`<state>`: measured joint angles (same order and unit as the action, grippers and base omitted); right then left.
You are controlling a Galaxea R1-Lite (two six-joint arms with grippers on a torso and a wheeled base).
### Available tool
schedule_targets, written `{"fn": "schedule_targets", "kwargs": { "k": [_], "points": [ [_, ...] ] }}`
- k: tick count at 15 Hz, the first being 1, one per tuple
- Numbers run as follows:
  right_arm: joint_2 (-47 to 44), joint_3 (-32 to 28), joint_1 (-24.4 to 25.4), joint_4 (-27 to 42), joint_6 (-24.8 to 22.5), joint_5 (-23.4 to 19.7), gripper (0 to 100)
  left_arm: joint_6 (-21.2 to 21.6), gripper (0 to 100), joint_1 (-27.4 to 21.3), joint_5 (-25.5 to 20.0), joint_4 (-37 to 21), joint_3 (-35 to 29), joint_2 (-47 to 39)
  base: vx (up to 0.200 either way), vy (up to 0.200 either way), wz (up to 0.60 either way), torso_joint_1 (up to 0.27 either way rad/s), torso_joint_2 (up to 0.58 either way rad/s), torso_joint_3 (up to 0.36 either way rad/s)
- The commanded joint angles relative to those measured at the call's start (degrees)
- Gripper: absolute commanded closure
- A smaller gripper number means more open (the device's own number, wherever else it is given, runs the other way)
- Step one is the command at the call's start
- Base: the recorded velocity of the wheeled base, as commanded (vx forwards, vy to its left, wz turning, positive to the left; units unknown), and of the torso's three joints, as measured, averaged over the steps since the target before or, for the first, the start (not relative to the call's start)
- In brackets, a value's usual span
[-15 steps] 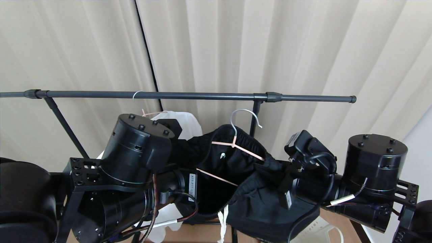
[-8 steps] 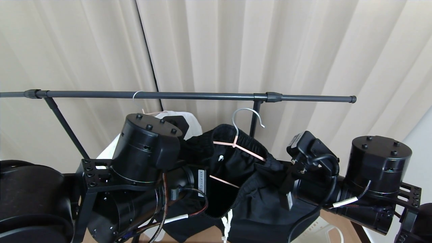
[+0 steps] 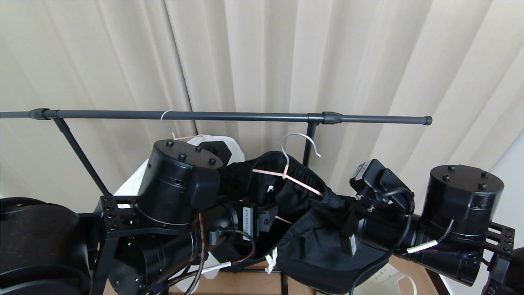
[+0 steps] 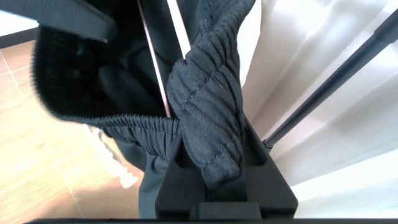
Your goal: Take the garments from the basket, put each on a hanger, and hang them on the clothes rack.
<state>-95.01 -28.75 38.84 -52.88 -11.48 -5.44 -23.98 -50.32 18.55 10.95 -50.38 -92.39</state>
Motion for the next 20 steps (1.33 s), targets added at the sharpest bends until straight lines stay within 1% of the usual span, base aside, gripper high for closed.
{"fn": "schedule_targets", "kwargs": {
  "k": [1, 2, 4, 6, 7, 8, 9, 10, 11, 12, 13, 14, 15, 16, 17, 18, 19, 20],
  "points": [
    [0.1, -0.1, -0.1, 0.0, 0.0, 0.0, 100, 0.2, 0, -0.9, 0.0, 0.0, 1.8, 3.2, 0.000, 0.000, 0.00, 0.000, 0.00, 0.000],
    [0.0, 0.0, -0.1, 0.0, 0.0, -0.1, 100, 0.7, 0, -1.3, 0.0, -0.1, 2.7, 4.6, 0.000, 0.000, 0.00, 0.000, 0.00, 0.000],
    [0.0, 0.1, -0.2, 0.0, -0.1, -1.2, 100, 3.3, 0, -1.2, -0.1, 0.0, 4.6, 7.1, 0.000, 0.000, 0.00, 0.000, 0.00, 0.000],
    [-0.1, 0.5, -0.9, -0.1, -0.1, -2.6, 100, 6.5, 0, -1.1, -0.3, 0.0, 8.2, 12.9, 0.000, 0.000, 0.00, 0.000, 0.00, 0.000],
    [0.0, 0.7, -1.1, -0.1, -0.1, -3.0, 100, 7.5, 0, -0.9, -0.4, 0.0, 8.9, 14.1, 0.000, 0.000, 0.00, 0.000, 0.00, 0.000],
    [0.2, 1.1, -1.7, -0.1, -0.1, -4.9, 100, 9.7, 0, 0.2, -0.5, 0.0, 10.8, 17.2, 0.000, 0.000, 0.00, 0.000, 0.00, 0.000],
    [0.2, 1.1, -1.7, -0.1, -0.1, -5.2, 100, 10.0, 0, 0.5, -0.6, 0.0, 11.0, 17.7, 0.000, 0.000, 0.00, 0.000, 0.00, 0.000],
    [0.6, 1.8, -2.2, -0.8, -0.1, -6.3, 100, 12.5, 0, 3.4, -1.9, 0.0, 12.2, 20.5, 0.000, 0.000, 0.00, 0.000, 0.00, 0.000],
    [0.7, 2.3, -2.3, -1.9, -0.2, -7.0, 100, 14.4, 0, 6.1, -5.3, 0.0, 13.1, 22.5, 0.000, 0.000, 0.00, 0.000, 0.00, 0.000],
    [0.8, 2.6, -2.3, -2.6, -0.2, -7.3, 100, 16.5, 0, 9.3, -9.9, 0.0, 14.1, 24.0, 0.000, 0.000, 0.00, 0.000, 0.00, 0.000],
    [0.9, 3.2, -2.3, -3.0, -0.2, -7.7, 100, 18.6, 0, 13.2, -15.0, 0.0, 15.1, 25.0, 0.000, 0.000, 0.00, 0.000, 0.00, 0.000],
    [1.1, 3.8, -2.8, -3.4, -0.2, -9.2, 100, 20.7, 0, 18.0, -20.5, 0.0, 15.9, 25.2, 0.000, 0.000, 0.00, 0.000, 0.00, 0.000],
    [1.2, 4.2, -3.2, -3.6, -0.3, -10.5, 100, 21.8, 0, 20.8, -23.5, 0.0, 16.3, 25.2, 0.000, 0.000, 0.00, 0.000, 0.00, 0.000],
    [1.5, 4.8, -4.2, -4.1, -0.3, -13.5, 100, 24.3, 0, 26.7, -31.1, 0.7, 17.4, 25.1, 0.000, 0.000, 0.00, 0.000, 0.00, 0.000],
    [2.0, 5.0, -5.0, -4.1, -0.3, -15.4, 100, 26.4, 0, 31.3, -36.5, 2.5, 18.7, 24.8, 0.000, 0.000, 0.00, 0.000, 0.00, 0.000],
    [2.2, 5.1, -5.5, -4.2, -0.3, -16.6, 100, 27.9, 0, 33.6, -39.4, 4.2, 19.8, 24.6, 0.000, 0.000, 0.00, 0.000, 0.00, 0.000],
    [2.4, 5.4, -6.3, -4.2, -0.3, -18.6, 100, 30.5, 0, 37.4, -44.0, 6.8, 21.6, 22.8, 0.000, 0.000, 0.00, 0.000, 0.00, 0.000],
    [2.6, 5.7, -6.5, -4.1, -0.3, -19.6, 100, 31.6, 0, 39.1, -45.8, 8.1, 22.4, 21.2, 0.000, 0.000, 0.00, 0.000, 0.00, 0.000]
  ]
}}
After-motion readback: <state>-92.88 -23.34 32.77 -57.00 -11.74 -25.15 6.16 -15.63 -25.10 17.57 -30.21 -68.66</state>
